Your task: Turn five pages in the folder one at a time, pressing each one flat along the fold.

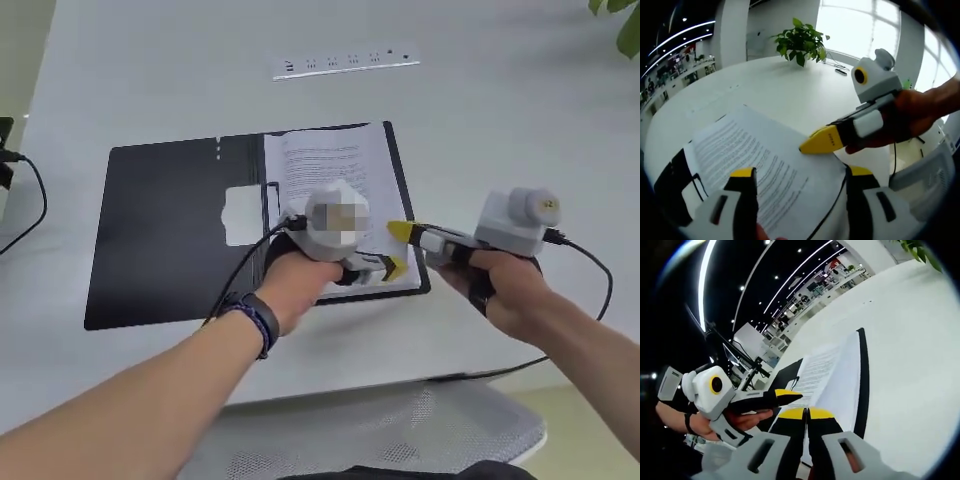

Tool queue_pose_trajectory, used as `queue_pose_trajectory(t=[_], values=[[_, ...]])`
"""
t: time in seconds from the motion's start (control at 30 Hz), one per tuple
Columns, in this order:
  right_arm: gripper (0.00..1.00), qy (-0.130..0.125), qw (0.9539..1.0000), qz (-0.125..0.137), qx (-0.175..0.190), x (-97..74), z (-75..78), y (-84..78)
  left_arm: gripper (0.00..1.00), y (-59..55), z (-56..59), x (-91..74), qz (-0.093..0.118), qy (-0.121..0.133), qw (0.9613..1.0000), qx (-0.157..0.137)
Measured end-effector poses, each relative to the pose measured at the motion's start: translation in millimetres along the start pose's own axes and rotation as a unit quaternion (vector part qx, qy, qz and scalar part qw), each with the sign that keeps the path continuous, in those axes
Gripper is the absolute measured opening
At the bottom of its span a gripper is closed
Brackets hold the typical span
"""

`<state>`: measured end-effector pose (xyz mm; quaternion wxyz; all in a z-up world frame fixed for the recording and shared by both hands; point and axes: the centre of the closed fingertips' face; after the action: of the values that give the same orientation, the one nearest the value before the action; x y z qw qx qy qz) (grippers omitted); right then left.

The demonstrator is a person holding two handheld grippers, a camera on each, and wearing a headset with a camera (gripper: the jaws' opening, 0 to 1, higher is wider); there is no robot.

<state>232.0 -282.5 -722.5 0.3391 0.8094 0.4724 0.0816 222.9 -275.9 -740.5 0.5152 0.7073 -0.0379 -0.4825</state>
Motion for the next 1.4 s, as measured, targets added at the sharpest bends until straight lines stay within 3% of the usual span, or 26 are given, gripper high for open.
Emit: queue_pose_trajectory(t=[0.63, 0.83, 1.0, 1.4], values=[[0.00, 0.002, 0.9998, 0.014, -0.014, 17.1, -28.6, 7.1, 0.73, -5.3, -39.7, -45.3, 0.025, 0.037, 0.9977, -0.050], [0.00, 0.007, 0.9997, 0.013, -0.019, 29.3, -40.8, 8.1, 0.73, -10.3, -54.3, -63.1, 0.032, 0.049, 0.9970, -0.050], [0.00, 0.017, 0.9993, 0.008, -0.033, 42.1, -52.7, 9.3, 0.73, -22.0, -72.0, -80.6, 0.033, 0.063, 0.9964, -0.047], [0.00, 0.038, 0.9978, -0.003, -0.053, 70.1, -77.5, 4.2, 0.74, -46.3, -120.9, -132.2, 0.045, 0.109, 0.9900, -0.077]])
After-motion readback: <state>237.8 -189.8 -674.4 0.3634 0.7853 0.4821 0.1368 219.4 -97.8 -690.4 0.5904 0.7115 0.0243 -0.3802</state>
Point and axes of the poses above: the centre of the closed fingertips' face, and the gripper's own axes: x roughly forward along the fingers, z roughly to its right, y roughly out of its top, and after that the axes turned 13 degrees about y, right-handed
